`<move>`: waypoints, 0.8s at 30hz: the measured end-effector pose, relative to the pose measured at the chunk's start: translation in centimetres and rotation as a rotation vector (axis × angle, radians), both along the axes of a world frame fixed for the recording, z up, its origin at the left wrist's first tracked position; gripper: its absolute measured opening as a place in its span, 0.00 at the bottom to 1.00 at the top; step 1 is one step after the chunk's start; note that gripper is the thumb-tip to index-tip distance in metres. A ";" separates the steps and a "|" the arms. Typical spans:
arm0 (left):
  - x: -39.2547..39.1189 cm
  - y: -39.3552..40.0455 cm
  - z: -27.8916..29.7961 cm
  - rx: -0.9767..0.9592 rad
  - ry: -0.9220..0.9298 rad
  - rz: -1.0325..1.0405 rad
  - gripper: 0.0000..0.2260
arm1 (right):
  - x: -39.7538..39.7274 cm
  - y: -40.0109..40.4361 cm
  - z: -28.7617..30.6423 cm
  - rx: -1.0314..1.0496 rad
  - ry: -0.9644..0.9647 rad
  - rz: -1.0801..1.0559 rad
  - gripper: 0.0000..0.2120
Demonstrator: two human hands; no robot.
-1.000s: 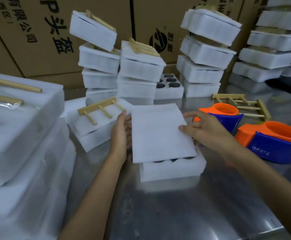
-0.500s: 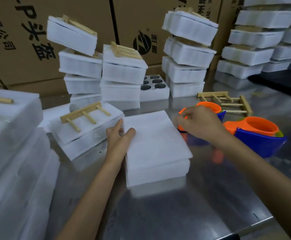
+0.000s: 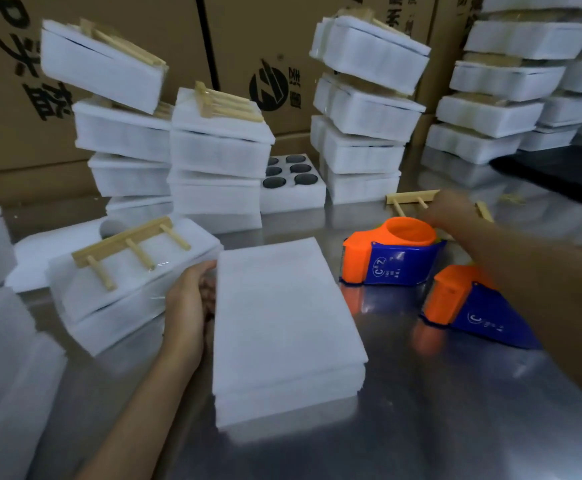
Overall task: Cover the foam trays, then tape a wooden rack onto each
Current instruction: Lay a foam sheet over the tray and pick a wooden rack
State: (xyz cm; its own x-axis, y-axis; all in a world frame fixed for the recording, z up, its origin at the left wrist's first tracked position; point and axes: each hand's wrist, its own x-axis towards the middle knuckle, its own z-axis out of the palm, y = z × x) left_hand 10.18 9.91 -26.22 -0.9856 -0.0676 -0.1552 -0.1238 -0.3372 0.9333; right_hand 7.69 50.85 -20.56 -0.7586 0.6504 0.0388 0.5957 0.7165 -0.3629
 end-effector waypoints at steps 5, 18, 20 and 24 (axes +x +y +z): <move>-0.2 -0.1 -0.3 -0.001 0.045 -0.012 0.11 | -0.3 1.1 -0.7 0.011 0.122 -0.121 0.19; -0.2 -0.2 -0.6 -0.116 0.063 -0.009 0.09 | -0.7 1.3 0.7 -0.064 0.532 -0.122 0.15; -0.2 -0.2 -0.5 -0.130 0.066 0.003 0.09 | -0.5 0.2 2.0 -0.151 0.680 -0.121 0.12; 0.3 -0.1 -0.1 -0.161 0.088 0.009 0.07 | 1.0 -4.4 5.1 -0.364 0.861 -0.005 0.07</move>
